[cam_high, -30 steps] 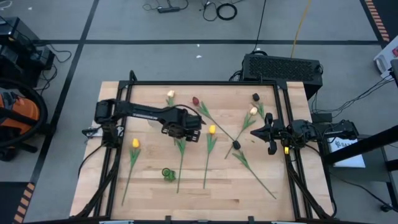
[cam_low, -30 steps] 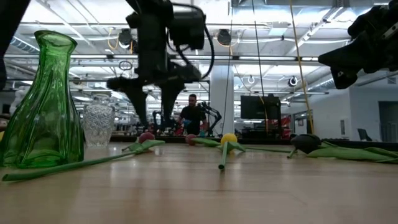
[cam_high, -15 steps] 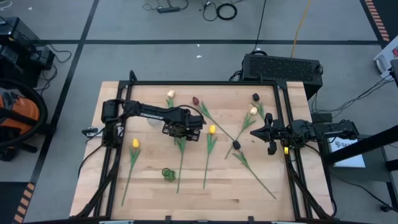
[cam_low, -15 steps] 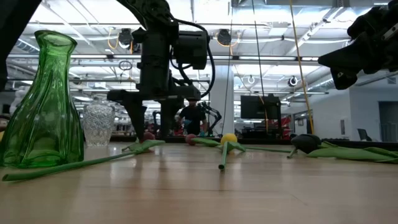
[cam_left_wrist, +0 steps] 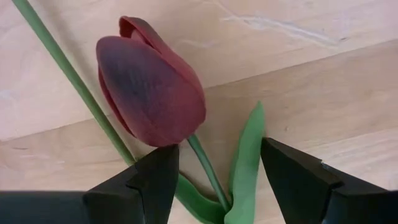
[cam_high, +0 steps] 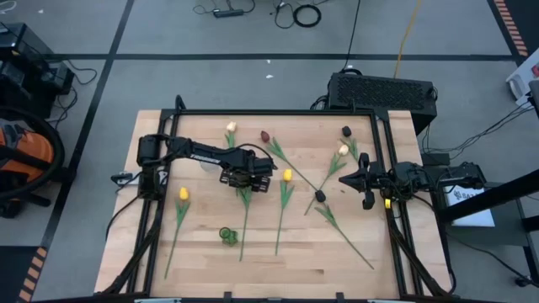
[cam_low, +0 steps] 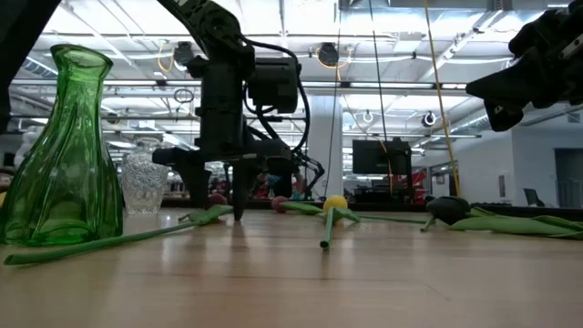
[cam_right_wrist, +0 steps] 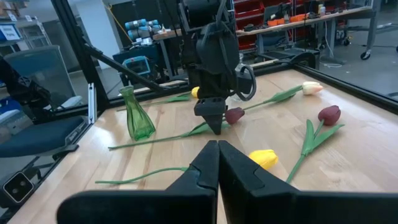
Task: Sort flowers into vase by color
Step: Put the bottom red tulip into the green vase
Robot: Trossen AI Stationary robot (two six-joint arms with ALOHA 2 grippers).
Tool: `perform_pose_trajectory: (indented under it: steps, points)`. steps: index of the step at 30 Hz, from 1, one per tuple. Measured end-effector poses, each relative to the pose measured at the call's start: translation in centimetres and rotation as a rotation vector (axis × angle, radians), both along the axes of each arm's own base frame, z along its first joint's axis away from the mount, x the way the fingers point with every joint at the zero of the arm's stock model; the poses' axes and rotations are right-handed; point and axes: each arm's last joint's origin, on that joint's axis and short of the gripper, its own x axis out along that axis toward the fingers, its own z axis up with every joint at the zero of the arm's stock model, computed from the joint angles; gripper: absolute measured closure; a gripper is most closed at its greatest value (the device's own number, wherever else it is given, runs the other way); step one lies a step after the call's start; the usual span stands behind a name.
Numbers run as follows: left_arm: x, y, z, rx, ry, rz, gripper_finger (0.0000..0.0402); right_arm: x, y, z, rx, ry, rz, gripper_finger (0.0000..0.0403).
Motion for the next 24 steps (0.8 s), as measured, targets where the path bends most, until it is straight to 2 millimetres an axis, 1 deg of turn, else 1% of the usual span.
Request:
perform_pose_trajectory:
  steps: [3, 7, 10, 12, 14, 17, 22, 24]
  points:
    - [0.05, 0.0, -0.51, -0.002, 0.016, 0.0, 0.0167, 0.0, 0.0, 0.0, 0.0, 0.0, 0.0, 0.0403]
    - [0.06, 0.01, -0.59, -0.002, 0.017, 0.0, 0.0167, 0.0, 0.0, 0.0, 0.0, 0.0, -0.001, 0.0403]
    - [0.05, 0.01, -0.64, 0.001, 0.019, -0.005, 0.0179, 0.0, 0.0, 0.01, 0.0, -0.001, 0.0, 0.0403]
    - [0.02, 0.01, -0.68, 0.002, 0.021, -0.009, 0.02, 0.0, 0.0, 0.0, 0.0, 0.0, 0.0, 0.0403]
    - [0.02, 0.01, -0.69, 0.002, 0.022, -0.009, 0.0231, 0.0, 0.0, 0.01, 0.0, 0.0, 0.0, 0.0403]
    - [0.05, 0.02, -0.73, 0.003, 0.019, -0.015, 0.0288, 0.0, 0.0, 0.01, 0.0, -0.001, 0.0, 0.0403]
    - [0.13, 0.05, -0.76, 0.032, 0.009, -0.123, 0.038, 0.0, 0.0, 0.01, 0.0, 0.0, 0.0, 0.0403]
    - [0.16, 0.04, -0.76, 0.041, 0.006, -0.137, 0.0391, 0.0, 0.0, 0.01, 0.0, 0.0, 0.0, 0.0403]
